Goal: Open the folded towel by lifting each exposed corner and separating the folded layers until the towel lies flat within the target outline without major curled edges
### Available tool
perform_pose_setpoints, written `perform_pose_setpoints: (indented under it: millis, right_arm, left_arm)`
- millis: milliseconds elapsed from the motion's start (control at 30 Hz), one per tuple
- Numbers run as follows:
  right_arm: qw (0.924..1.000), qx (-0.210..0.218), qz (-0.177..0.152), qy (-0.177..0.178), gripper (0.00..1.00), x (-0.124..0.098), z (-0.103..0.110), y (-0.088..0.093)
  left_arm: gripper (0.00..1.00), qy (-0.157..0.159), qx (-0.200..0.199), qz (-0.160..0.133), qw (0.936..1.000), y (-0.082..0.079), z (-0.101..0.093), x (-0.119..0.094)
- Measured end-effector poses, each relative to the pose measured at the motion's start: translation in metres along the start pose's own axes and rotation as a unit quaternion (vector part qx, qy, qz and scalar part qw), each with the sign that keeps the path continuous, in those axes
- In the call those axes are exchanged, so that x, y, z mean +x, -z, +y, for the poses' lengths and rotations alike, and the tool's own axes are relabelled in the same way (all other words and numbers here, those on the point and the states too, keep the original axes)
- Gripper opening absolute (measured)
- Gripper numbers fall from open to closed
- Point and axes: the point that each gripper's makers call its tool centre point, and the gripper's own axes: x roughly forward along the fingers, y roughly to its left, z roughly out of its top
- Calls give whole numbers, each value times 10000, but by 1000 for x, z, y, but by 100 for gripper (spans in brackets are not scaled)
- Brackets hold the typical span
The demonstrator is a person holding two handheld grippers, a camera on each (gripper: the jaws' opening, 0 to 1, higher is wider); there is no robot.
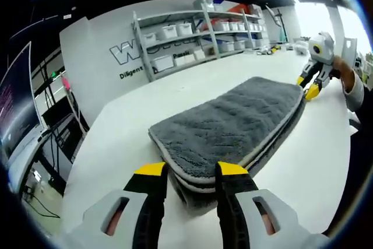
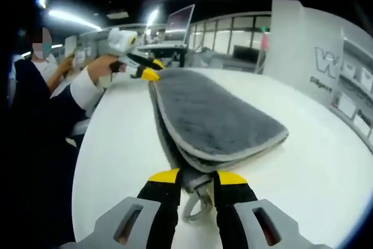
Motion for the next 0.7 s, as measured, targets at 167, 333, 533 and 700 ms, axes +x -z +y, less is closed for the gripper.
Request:
perform_pose_setpoints:
  millis: [167, 333, 533, 700]
  right_arm:
    - [10000, -83, 6, -21, 19, -3, -1, 1]
    - [9992, -399, -57, 54, 19, -8, -4, -2]
    - [9945, -943, -353, 301, 20, -12, -8, -19]
    - [9816, -1836, -400, 341, 30, -11, 1, -27]
  left_arm:
    - [32, 14, -113, -73, 9999, -2, 1, 0]
    - [33, 54, -72, -144, 9999, -7, -2, -1]
    - [33, 117, -24, -233, 9997, -11, -4, -3]
    - [33, 233, 33, -292, 9993, -14, -9, -2]
